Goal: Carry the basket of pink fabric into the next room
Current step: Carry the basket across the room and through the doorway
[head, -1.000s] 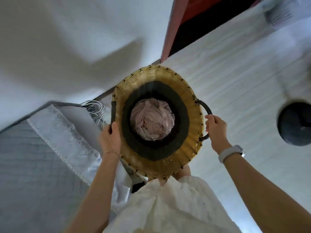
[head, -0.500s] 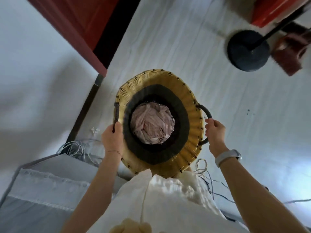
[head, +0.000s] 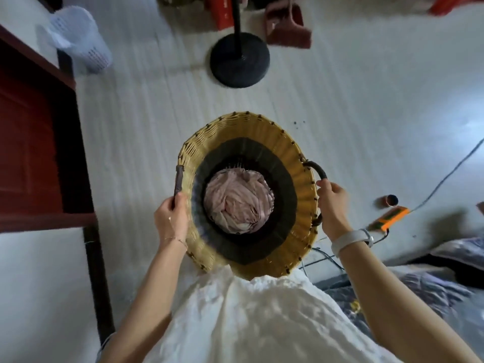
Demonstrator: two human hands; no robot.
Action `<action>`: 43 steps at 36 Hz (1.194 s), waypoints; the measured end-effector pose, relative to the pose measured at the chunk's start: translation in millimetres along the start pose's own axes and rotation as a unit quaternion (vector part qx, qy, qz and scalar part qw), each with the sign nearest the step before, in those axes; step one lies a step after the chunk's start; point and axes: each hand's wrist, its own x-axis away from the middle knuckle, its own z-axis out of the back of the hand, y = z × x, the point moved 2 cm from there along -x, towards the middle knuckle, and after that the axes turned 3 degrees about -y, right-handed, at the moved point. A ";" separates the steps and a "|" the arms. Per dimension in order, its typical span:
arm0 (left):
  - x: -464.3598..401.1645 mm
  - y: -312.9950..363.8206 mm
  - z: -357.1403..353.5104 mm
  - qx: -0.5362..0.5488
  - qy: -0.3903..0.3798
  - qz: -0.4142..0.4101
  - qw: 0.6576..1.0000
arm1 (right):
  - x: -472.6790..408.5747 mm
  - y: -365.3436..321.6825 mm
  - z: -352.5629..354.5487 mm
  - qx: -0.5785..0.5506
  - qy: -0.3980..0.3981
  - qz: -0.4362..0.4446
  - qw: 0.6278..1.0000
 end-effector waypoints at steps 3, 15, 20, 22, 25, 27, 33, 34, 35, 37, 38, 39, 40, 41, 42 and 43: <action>4.5 37.2 -42.1 -0.009 -0.052 -0.030 0.998 | -18.0 2.0 39.5 -0.041 0.041 -0.028 0.998; 7.4 195.1 -229.4 -0.045 -0.256 -0.127 0.957 | -89.6 -9.0 160.8 -0.214 0.237 -0.103 0.942; -2.6 261.0 -308.3 -0.059 -0.314 -0.142 0.937 | -136.5 -29.7 195.8 -0.255 0.289 -0.126 0.914; -6.7 285.1 -335.7 -0.068 -0.333 -0.142 0.930 | -153.3 -40.1 207.2 -0.268 0.310 -0.128 0.903; -8.3 319.7 -373.4 -0.085 -0.356 -0.154 0.918 | -177.2 -54.7 224.2 -0.293 0.327 -0.132 0.889; -7.9 340.3 -396.8 -0.092 -0.370 -0.162 0.910 | -190.9 -64.7 235.1 -0.309 0.326 -0.131 0.884; 7.2 396.7 -472.9 -0.105 -0.400 -0.193 0.890 | -233.1 -84.2 271.5 -0.361 0.346 -0.115 0.858; 11.7 405.1 -485.0 -0.107 -0.405 -0.199 0.886 | -240.9 -85.4 278.5 -0.368 0.347 -0.116 0.855; 16.0 412.5 -497.3 -0.110 -0.410 -0.204 0.882 | -248.9 -86.9 285.9 -0.376 0.350 -0.116 0.850; 24.3 426.3 -522.6 -0.113 -0.413 -0.213 0.878 | -266.0 -88.8 302.9 -0.389 0.358 -0.118 0.841; 29.0 433.2 -536.3 -0.115 -0.413 -0.215 0.877 | -275.7 -89.9 313.1 -0.391 0.360 -0.120 0.839; 34.6 439.9 -550.4 -0.118 -0.413 -0.215 0.877 | -286.2 -91.5 324.4 -0.392 0.362 -0.122 0.837; 40.9 446.8 -565.1 -0.123 -0.413 -0.216 0.876 | -298.5 -91.9 336.7 -0.394 0.363 -0.125 0.835; 48.0 453.9 -580.0 -0.130 -0.412 -0.216 0.876 | -310.7 -93.0 350.1 -0.399 0.363 -0.125 0.833; 55.8 461.3 -595.2 -0.134 -0.410 -0.217 0.876 | -323.4 -94.0 364.5 -0.406 0.363 -0.124 0.830; 63.5 468.8 -611.2 -0.135 -0.407 -0.220 0.876 | -335.9 -96.0 379.6 -0.413 0.361 -0.121 0.827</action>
